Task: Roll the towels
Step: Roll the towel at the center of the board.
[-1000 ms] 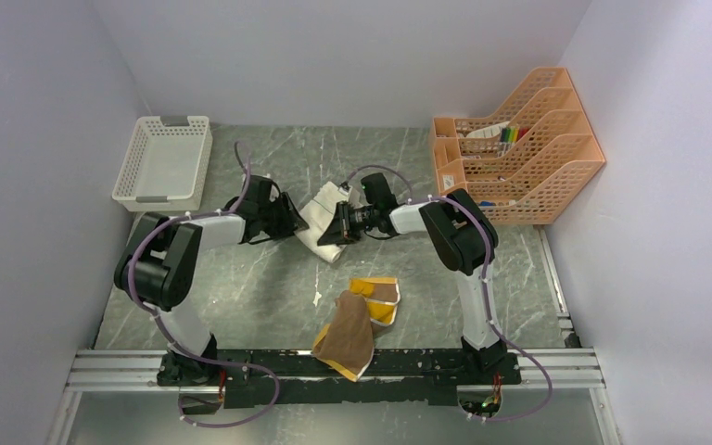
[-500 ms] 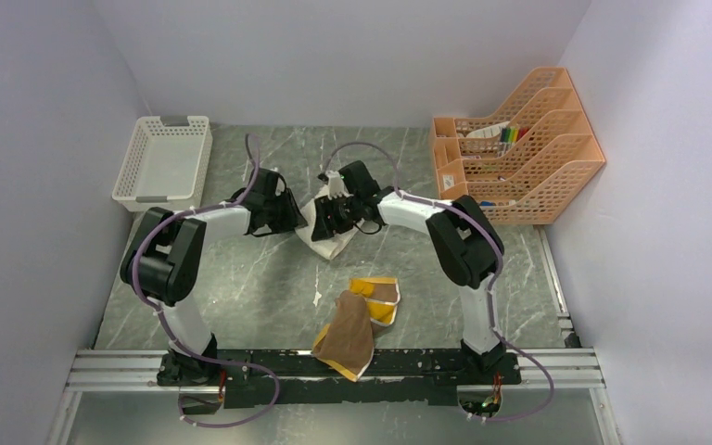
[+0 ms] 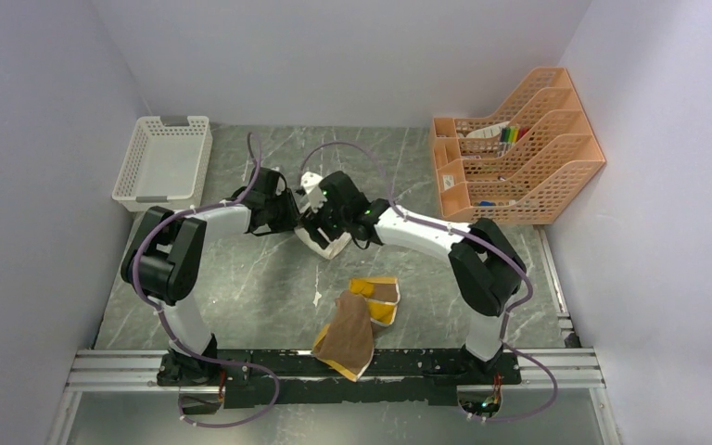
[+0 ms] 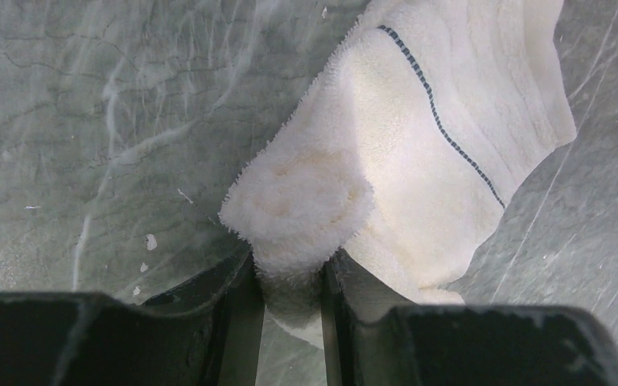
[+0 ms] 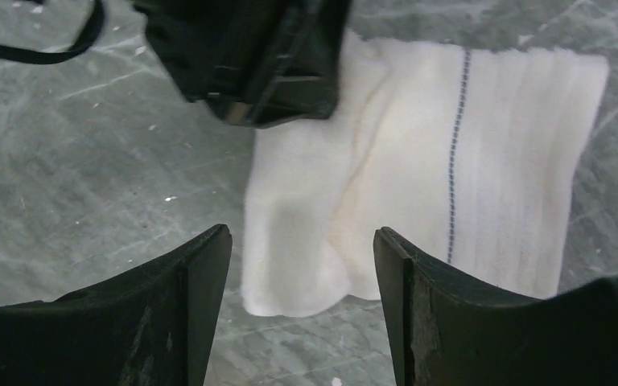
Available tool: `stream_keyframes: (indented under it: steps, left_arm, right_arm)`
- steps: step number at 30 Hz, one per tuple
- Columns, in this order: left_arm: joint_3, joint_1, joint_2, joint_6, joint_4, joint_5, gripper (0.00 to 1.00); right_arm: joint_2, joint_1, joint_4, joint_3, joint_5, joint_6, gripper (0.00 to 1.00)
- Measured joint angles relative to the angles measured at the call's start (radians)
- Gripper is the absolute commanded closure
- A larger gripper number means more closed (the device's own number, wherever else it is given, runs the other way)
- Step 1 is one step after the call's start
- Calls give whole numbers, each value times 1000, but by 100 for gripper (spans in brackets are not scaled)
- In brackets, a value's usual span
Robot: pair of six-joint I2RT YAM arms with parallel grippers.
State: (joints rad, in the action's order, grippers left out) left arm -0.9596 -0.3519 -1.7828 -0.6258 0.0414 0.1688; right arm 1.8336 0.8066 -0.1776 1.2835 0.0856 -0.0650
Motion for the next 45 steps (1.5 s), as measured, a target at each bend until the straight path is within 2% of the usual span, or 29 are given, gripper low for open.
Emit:
stream_keyframes:
  steps: [13, 27, 34, 37, 39, 42, 45]
  left_arm:
    - [-16, -1, -14, 9, 12, 1, 62]
    - [-47, -1, -38, 18, 34, 29, 61]
    - [-48, -1, -39, 20, 34, 37, 61]
    - [-48, 0, -39, 20, 35, 37, 61]
    - [-48, 0, -39, 20, 35, 37, 60]
    - [-48, 5, -39, 20, 35, 37, 60]
    - [-48, 10, -38, 19, 36, 38, 58]
  right_arm:
    - [90, 135, 8, -1, -135, -51, 35]
    - [157, 228, 45, -7, -436, -50, 43]
    - [186, 230, 68, -11, -503, -16, 58]
    - [187, 229, 79, -14, -505, 6, 68]
    - [187, 227, 84, -15, -501, 23, 79]
    - [188, 227, 90, -15, -500, 37, 84]
    - [189, 227, 92, -15, -500, 47, 85]
